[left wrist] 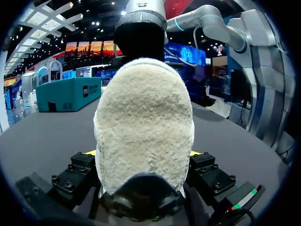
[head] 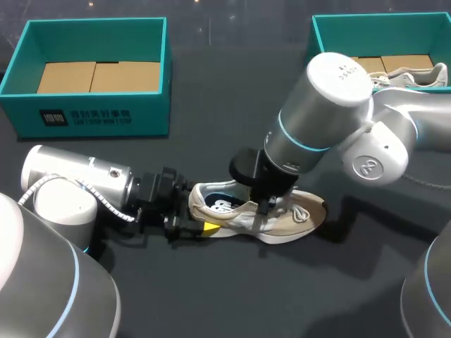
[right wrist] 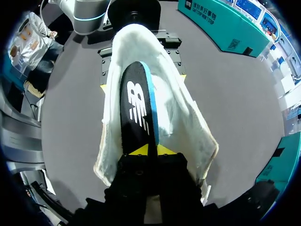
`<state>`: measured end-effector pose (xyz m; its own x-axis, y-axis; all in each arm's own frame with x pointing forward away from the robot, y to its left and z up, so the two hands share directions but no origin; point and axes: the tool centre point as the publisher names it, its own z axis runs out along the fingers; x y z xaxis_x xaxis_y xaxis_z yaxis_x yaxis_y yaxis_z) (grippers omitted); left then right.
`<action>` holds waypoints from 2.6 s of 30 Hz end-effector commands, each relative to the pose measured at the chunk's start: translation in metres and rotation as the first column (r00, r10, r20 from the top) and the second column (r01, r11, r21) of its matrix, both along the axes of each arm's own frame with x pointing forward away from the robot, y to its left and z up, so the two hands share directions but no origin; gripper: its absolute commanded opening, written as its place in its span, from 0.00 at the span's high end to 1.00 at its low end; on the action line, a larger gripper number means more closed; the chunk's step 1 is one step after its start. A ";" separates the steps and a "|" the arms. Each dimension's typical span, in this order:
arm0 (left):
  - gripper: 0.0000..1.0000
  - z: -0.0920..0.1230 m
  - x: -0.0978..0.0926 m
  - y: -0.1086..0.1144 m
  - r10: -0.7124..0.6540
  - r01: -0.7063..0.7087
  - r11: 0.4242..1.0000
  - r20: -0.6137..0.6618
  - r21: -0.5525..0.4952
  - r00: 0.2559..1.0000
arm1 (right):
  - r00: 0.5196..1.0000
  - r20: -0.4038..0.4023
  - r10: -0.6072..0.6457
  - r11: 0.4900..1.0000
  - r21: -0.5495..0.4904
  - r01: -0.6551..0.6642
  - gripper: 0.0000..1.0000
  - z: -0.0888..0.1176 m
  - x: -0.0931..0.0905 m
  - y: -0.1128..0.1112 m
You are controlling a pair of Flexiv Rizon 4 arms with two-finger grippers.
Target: Take the shoe out of the shoebox, open the shoe tongue, remove and reinsert the insole, then place the shoe into the shoebox
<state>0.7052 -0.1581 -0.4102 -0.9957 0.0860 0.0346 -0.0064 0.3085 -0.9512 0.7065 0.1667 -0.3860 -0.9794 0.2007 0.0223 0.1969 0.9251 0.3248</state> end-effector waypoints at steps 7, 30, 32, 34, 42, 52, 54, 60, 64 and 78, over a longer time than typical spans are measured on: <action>1.00 -0.001 0.001 0.001 0.001 -0.001 1.000 0.001 0.002 1.000 | 0.993 0.103 0.064 0.971 0.223 -0.085 1.00 0.015 0.001 -0.008; 1.00 -0.001 0.001 0.001 0.001 -0.001 1.000 0.001 0.002 1.000 | 0.935 0.228 0.272 0.917 0.233 -0.323 1.00 0.059 0.003 0.032; 1.00 -0.001 0.001 0.001 0.001 -0.001 1.000 0.001 0.002 1.000 | 0.930 0.233 0.283 0.914 0.229 -0.335 1.00 0.060 0.002 0.035; 1.00 -0.001 0.001 0.001 0.001 -0.001 1.000 0.001 0.002 1.000 | 0.926 0.238 0.293 0.912 0.220 -0.345 1.00 0.062 0.002 0.038; 1.00 -0.001 0.001 0.001 0.001 -0.001 1.000 0.001 0.002 1.000 | 0.921 0.227 0.317 0.911 0.199 -0.362 0.96 0.068 -0.001 0.042; 1.00 -0.001 0.001 0.001 0.001 -0.001 1.000 0.001 0.002 1.000 | 0.933 0.187 0.307 0.926 0.170 -0.339 0.55 0.075 -0.002 0.052; 1.00 -0.001 0.001 0.001 0.001 -0.001 1.000 0.001 0.002 1.000 | 0.940 0.167 0.298 0.930 0.170 -0.325 0.53 0.076 -0.001 0.052; 1.00 -0.001 0.001 0.001 0.001 -0.001 1.000 0.001 0.002 1.000 | 0.964 0.081 0.253 0.948 0.180 -0.264 0.49 0.076 0.006 0.053; 1.00 -0.001 0.001 0.001 0.001 -0.001 1.000 0.001 0.002 1.000 | 0.973 0.007 0.231 0.957 0.177 -0.228 0.54 0.073 0.013 0.056; 1.00 -0.001 0.001 0.001 0.001 -0.001 1.000 0.001 0.002 1.000 | 0.946 -0.160 0.281 0.939 0.251 -0.236 0.54 0.065 0.014 0.059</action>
